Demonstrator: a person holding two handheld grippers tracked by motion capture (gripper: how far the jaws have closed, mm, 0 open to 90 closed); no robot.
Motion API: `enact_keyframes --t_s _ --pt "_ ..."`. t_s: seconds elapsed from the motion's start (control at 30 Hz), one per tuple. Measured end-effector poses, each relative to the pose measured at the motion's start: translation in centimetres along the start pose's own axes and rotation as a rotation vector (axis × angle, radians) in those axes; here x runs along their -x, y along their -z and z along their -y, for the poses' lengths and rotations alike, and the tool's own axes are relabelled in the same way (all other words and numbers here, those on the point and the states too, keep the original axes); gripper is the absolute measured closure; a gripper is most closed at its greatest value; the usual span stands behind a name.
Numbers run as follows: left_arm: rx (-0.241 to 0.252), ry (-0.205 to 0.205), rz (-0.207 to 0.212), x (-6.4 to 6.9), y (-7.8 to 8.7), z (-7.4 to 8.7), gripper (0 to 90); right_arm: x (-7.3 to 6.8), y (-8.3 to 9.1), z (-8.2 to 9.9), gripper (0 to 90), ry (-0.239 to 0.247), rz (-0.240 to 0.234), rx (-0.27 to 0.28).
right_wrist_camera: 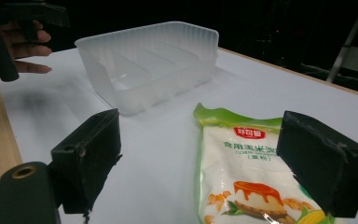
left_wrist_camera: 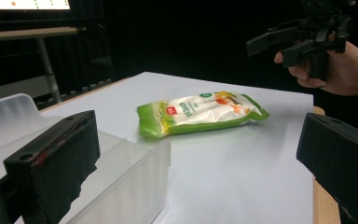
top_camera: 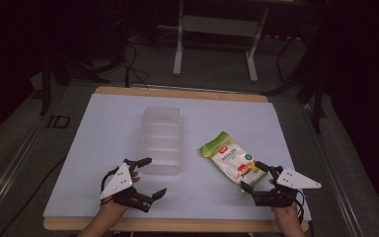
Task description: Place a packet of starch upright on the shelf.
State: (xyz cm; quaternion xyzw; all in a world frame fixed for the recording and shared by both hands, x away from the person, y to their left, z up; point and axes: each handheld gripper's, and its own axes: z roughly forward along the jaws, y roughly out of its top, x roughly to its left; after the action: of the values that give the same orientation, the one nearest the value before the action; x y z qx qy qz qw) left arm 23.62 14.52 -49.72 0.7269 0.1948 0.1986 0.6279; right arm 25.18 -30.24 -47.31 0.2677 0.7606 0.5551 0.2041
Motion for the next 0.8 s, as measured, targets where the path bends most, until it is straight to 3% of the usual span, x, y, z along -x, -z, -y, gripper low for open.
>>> enact_keyframes --t_s 0.3,0.43,0.57,0.67,0.77,0.8 --pt "-0.024 -0.008 0.008 0.3 -0.1 -0.2 0.0 -0.3 -0.1 -0.1 13.5 0.028 0.009 -0.006" --pt "0.004 -0.007 0.008 0.4 0.1 -0.4 0.0 -0.7 0.0 -0.5 13.4 0.039 0.001 -0.005" --pt "0.01 -0.003 -0.017 0.3 0.2 -0.7 0.0 -1.2 0.2 -1.8 12.2 0.051 -0.023 0.01" --pt "-0.014 0.009 -0.018 0.1 0.2 -0.9 0.0 -1.4 0.4 -3.3 12.1 0.068 -0.017 0.042" --pt "-0.017 0.016 -0.011 0.1 0.2 -0.9 0.0 -1.4 0.4 -3.7 12.1 0.071 -0.012 0.044" --pt "-0.014 0.026 -0.001 0.2 0.2 -1.1 0.0 -1.3 0.4 -4.7 12.3 0.094 -0.006 0.058"
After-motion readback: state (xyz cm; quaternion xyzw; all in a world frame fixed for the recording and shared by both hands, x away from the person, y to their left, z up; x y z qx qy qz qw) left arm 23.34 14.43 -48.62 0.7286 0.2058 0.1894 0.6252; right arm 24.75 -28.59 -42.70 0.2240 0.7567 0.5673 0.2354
